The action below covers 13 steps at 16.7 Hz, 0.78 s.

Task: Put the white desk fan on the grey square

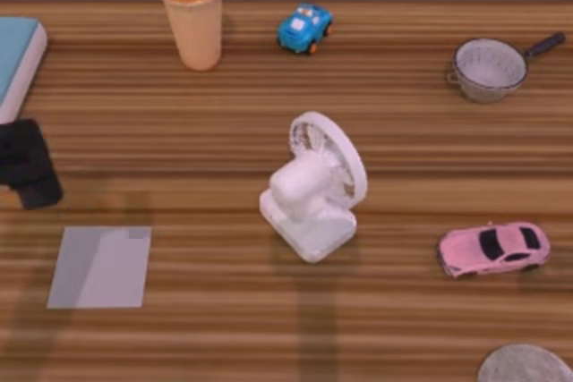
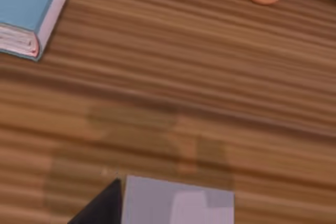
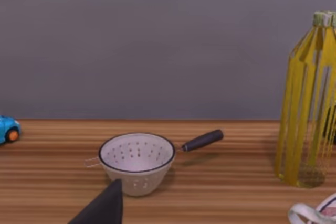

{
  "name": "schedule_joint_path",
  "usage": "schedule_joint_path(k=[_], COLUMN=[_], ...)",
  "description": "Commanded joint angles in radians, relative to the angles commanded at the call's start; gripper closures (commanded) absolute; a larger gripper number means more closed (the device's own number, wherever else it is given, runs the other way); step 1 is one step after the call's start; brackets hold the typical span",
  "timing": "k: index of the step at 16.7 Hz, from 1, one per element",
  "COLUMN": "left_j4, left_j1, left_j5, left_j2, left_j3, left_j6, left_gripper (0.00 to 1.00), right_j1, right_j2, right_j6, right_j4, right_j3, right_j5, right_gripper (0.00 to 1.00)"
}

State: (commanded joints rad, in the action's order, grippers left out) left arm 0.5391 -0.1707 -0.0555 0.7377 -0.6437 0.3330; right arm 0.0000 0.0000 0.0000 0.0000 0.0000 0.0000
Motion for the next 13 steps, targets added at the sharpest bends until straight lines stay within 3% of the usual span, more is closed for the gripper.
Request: schedule_joint_path(k=[13], left_j4=[0.859], left_j1=[-0.366], left_j5=[-0.094], left_j2=[1.234], left_j3=[-1.335], left_j6=[0.677], left_gripper=[0.0], right_j1=[0.0], right_j2=[0.0], right_j6=[0.0], right_j4=[0.0], right_j3=[0.0], right_j5=[0.0], right_gripper=[0.0])
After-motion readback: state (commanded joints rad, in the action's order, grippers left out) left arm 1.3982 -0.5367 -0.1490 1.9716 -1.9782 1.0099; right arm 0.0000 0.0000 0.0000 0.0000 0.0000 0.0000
